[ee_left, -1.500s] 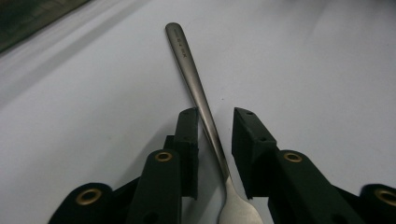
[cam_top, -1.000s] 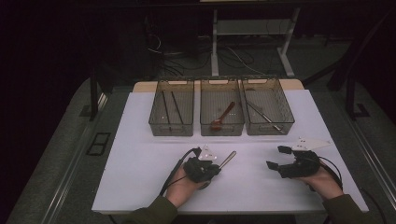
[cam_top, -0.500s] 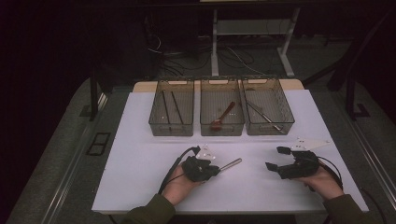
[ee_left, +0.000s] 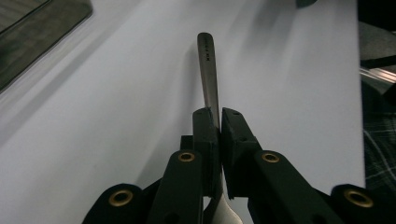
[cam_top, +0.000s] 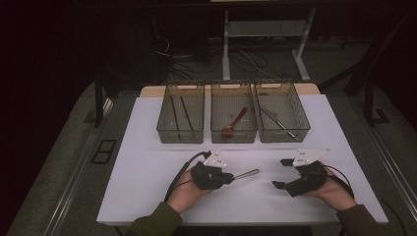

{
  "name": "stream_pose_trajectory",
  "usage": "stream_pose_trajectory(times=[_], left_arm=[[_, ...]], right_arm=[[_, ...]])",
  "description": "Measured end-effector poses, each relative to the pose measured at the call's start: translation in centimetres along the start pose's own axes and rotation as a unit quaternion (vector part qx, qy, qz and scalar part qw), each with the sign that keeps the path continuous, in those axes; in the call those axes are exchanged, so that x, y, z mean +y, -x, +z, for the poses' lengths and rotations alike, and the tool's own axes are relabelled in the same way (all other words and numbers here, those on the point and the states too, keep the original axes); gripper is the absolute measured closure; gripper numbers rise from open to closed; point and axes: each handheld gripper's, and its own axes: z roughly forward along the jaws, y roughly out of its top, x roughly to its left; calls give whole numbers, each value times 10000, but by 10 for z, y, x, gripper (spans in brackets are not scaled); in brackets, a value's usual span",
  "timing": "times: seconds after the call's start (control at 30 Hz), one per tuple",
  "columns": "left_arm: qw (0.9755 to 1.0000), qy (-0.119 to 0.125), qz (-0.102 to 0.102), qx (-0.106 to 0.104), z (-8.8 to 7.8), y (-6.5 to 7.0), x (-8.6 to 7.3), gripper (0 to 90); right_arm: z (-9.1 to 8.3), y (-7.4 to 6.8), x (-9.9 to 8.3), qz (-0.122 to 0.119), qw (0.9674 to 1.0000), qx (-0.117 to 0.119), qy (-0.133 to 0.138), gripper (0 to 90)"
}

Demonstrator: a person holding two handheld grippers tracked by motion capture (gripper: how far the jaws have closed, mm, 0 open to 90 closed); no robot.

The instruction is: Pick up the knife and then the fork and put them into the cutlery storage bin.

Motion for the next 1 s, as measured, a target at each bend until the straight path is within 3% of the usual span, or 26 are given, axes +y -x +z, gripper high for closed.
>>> stream_pose_trajectory(times=[0.17,0.4,0.5,0.53,0.63,0.77,0.8,0.87,0.9,0.97,1.0], left_arm=[[9999,56,100,-94,0,0,5,841],[9993,61,267,-254,3,5,15,841],[9988,86,387,-286,4,6,19,841],[9987,98,403,-299,4,7,20,841],[9982,100,489,-339,5,9,23,841],[9974,52,597,-400,4,12,25,841],[9973,43,616,-407,4,12,25,841],[9972,47,619,-412,4,12,25,841],[9971,55,617,-438,4,12,25,841],[9967,25,649,-488,5,12,25,841],[9964,12,661,-530,5,12,25,840]], right_arm=[[12,-9,21,-502,9983,258,-168,249],[34,-20,46,-1054,9918,640,-346,367],[45,-26,53,-1294,9877,720,-511,411],[49,-25,55,-1512,9844,706,-567,440],[56,-31,60,-1583,9817,806,-683,524],[62,-35,63,-1840,9753,839,-884,629],[63,-34,64,-2009,9719,818,-914,664],[64,-35,65,-2047,9704,877,-933,729],[64,-37,65,-1971,9713,933,-950,746],[65,-38,65,-2040,9684,1005,-1020,762],[65,-37,65,-2259,9637,969,-1041,768]])
